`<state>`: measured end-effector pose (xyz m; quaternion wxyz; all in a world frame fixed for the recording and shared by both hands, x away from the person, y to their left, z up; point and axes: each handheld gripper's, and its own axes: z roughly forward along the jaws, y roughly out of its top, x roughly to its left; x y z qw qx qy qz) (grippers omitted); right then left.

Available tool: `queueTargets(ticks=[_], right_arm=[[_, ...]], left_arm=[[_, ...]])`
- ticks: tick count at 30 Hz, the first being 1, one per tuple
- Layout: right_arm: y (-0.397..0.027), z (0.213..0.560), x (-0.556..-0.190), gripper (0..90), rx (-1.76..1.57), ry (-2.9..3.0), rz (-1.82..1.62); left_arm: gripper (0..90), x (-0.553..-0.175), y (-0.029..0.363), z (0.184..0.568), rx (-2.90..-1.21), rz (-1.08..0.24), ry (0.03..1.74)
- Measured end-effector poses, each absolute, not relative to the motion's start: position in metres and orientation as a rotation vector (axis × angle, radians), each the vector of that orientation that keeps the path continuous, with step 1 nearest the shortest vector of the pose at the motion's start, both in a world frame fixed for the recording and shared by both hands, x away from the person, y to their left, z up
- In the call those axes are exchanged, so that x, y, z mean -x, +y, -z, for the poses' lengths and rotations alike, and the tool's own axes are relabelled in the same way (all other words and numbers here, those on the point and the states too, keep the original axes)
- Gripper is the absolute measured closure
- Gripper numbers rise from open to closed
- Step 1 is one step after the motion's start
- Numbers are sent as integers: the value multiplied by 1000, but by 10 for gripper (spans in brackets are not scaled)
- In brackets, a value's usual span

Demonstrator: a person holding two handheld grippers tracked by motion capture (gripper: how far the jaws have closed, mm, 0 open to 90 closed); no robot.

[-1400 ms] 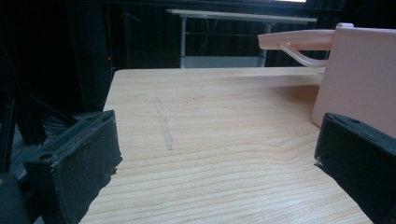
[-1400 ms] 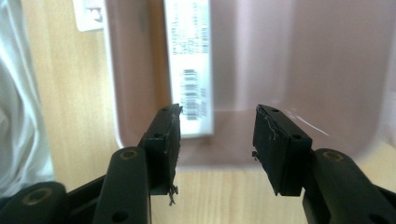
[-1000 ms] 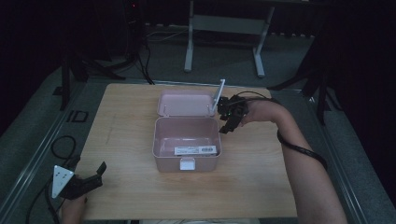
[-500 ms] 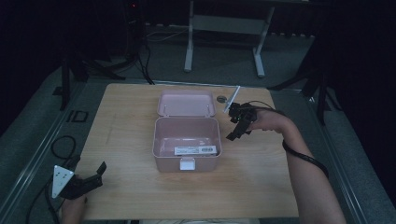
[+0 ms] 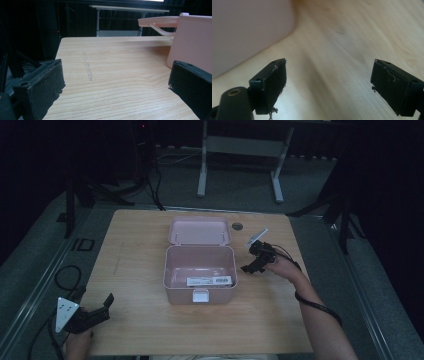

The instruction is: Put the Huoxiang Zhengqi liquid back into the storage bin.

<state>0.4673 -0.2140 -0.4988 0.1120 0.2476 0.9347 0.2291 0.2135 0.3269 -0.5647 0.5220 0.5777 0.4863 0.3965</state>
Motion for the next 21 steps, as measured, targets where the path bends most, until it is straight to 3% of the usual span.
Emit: queueTargets(ticks=[21], right_arm=[[-262,548,-444,113,-855,2300,-850]], left_arm=[[2,-213,327,565,-1384,-949,1164]])
